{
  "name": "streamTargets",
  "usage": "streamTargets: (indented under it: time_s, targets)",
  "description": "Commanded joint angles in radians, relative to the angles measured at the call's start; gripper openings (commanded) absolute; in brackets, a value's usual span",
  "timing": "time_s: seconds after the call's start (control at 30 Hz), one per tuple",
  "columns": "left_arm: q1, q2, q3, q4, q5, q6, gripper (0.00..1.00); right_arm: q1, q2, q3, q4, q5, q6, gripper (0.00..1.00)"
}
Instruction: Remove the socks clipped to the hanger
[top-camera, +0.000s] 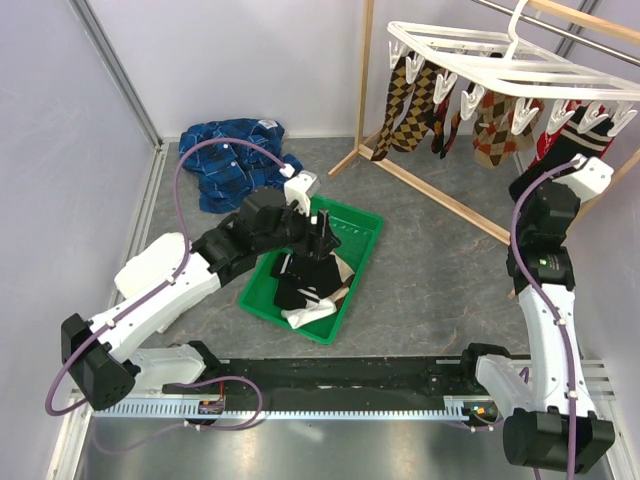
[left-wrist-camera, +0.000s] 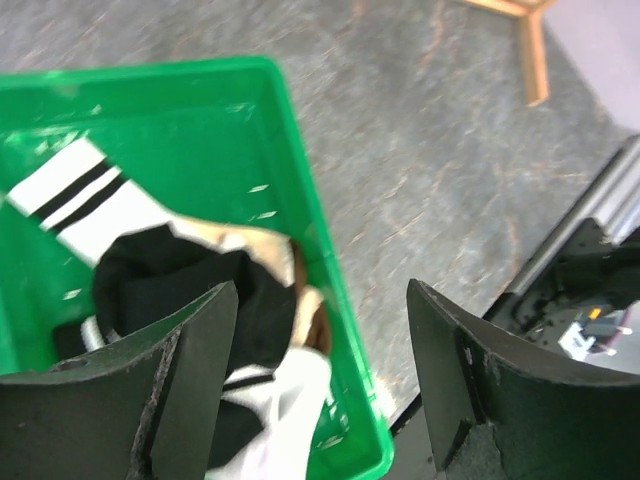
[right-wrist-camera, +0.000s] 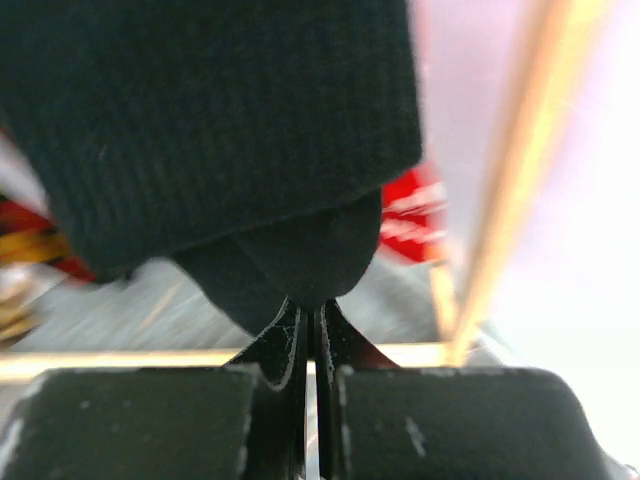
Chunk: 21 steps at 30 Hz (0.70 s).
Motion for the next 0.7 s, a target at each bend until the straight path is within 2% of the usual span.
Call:
streamTargets:
  time_s: [0.0,0.07,0.23,0.4,0.67]
  targets:
    - [-0.042,0.012,0.047,0.18,0.043,-0.04,0.75,-0.001,-0.04,0.093,-0.197,-0.272,0.152,0.0]
    - [-0.062,0.015,0.05,0.254,0.033,-0.043,0.75,-0.001,-0.054,0.139,-0.247,-0.344,0.206,0.0]
    - [-0.169,0.067,0.072,0.363,0.017,0.003,0.75,-0.001,-0.086,0.234,-0.347,-0.39,0.284,0.0]
    - [-0.259,0.125,0.148,0.42,-0.025,0.098,0.77,-0.001,-0.16,0.234,-0.372,-0.53,0.398,0.0]
    - [-0.304,0.245,0.26,0.622,0.009,0.222,0.77,-0.001,-0.234,0.237,-0.387,-0.631,0.495,0.0]
